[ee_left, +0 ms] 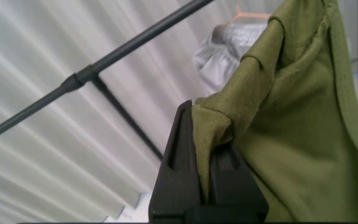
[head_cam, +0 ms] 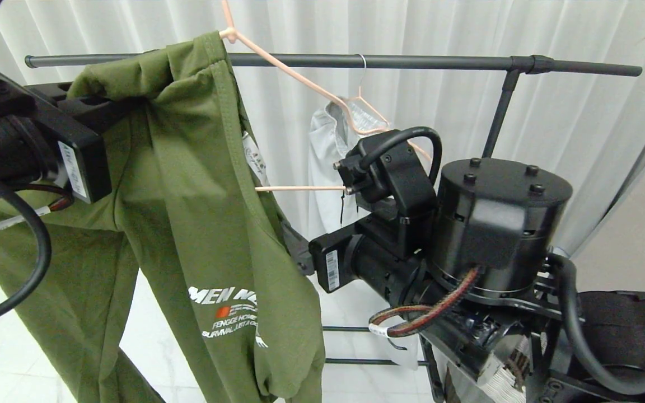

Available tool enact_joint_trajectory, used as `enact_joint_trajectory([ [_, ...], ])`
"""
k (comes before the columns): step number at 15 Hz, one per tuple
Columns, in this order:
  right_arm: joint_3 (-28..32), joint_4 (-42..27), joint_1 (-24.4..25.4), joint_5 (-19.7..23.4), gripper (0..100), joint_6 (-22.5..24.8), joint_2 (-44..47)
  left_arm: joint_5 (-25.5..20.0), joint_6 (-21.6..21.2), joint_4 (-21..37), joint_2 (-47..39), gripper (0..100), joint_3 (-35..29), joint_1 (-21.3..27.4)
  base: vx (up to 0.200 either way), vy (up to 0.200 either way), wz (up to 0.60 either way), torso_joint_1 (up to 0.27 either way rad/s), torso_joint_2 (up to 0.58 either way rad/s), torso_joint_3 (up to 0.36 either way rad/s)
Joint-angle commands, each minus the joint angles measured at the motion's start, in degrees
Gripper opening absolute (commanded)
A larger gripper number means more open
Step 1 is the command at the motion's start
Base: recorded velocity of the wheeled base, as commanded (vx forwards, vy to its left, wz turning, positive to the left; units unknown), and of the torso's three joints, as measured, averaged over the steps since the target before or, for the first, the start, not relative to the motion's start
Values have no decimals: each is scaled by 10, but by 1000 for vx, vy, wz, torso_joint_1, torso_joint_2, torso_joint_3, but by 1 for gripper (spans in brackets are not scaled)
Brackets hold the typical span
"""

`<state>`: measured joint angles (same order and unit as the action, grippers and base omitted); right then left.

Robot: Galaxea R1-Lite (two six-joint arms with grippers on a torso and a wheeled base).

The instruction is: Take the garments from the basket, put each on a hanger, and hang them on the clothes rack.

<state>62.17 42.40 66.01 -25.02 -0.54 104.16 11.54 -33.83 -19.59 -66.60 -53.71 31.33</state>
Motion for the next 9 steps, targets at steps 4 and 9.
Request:
enact_joint_trajectory([
  [4, 19, 0, 45, 1, 100, -4, 23, 1, 0, 0, -8, 0, -10, 5, 0, 0, 0, 0, 0, 0],
  [9, 20, 0, 68, 1, 100, -4, 43, 0, 1, 0, -8, 0, -14, 6, 0, 0, 0, 0, 0, 0],
])
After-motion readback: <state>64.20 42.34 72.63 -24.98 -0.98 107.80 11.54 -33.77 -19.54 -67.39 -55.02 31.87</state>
